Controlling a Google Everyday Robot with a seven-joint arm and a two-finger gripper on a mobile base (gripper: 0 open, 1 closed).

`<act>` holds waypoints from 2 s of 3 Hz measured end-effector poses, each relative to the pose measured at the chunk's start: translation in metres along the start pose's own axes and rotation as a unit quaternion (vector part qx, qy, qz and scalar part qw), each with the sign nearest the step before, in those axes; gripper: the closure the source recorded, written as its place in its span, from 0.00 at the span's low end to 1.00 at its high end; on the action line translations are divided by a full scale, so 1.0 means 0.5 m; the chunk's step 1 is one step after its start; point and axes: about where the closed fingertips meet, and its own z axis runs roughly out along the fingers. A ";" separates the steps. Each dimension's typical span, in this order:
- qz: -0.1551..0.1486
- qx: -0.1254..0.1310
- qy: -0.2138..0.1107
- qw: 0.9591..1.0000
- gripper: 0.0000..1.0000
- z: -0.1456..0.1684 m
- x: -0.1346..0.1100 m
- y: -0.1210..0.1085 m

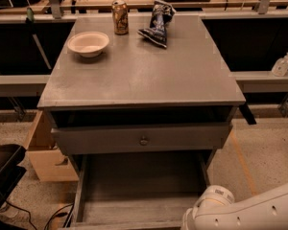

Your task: Close middle drawer

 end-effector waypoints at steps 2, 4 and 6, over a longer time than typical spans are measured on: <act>-0.002 0.005 -0.004 1.000 1.00 0.003 -0.009 -0.013; -0.011 0.021 -0.017 1.000 1.00 0.001 -0.022 -0.035; -0.021 0.040 -0.028 0.999 1.00 0.000 -0.037 -0.079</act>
Offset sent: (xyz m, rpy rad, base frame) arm 0.1645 0.1077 -0.0786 0.1464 -0.3050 0.0390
